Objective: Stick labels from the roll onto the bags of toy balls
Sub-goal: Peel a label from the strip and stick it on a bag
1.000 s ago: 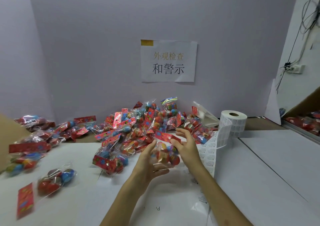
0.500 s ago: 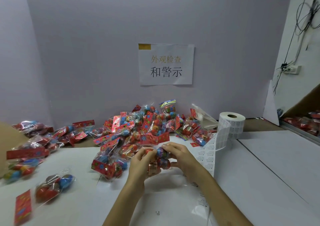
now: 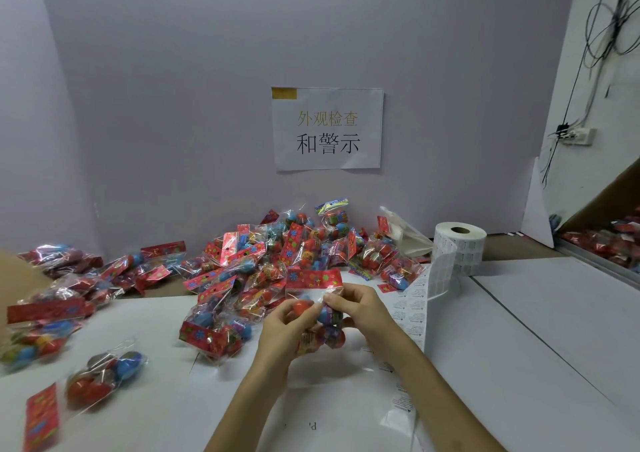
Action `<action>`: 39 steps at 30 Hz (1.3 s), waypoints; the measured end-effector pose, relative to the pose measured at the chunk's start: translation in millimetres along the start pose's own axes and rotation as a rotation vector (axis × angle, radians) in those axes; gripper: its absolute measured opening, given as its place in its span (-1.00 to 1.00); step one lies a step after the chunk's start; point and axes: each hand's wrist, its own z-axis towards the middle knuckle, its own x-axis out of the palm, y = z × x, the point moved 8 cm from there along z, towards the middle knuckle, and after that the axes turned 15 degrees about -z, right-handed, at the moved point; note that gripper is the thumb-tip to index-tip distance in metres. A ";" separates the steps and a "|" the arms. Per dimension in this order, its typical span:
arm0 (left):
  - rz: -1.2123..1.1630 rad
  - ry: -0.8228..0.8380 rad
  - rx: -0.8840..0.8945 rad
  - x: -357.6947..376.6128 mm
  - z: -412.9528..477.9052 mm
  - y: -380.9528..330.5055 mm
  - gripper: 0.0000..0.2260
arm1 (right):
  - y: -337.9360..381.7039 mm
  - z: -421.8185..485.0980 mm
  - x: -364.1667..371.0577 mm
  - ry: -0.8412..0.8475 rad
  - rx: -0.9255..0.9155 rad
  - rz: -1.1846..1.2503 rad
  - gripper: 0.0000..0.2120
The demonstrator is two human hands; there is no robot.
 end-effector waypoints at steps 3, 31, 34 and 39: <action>-0.003 0.067 -0.039 5.4 -2.1 2.7 -0.71 | 2.0 0.0 -4.7 -0.027 -0.017 -0.033 -0.86; 0.699 -0.268 0.445 -10.5 -7.0 -24.9 -0.16 | -46.4 -24.3 -116.0 -0.817 0.393 -0.283 -0.37; 0.822 -0.325 0.573 -6.6 -13.6 -35.8 -0.22 | -54.7 -13.7 -102.1 -0.642 0.415 -0.241 -0.76; 0.627 -0.102 0.681 9.0 -16.5 -36.7 -0.73 | -57.3 3.9 -58.8 -0.264 0.358 -0.030 -0.93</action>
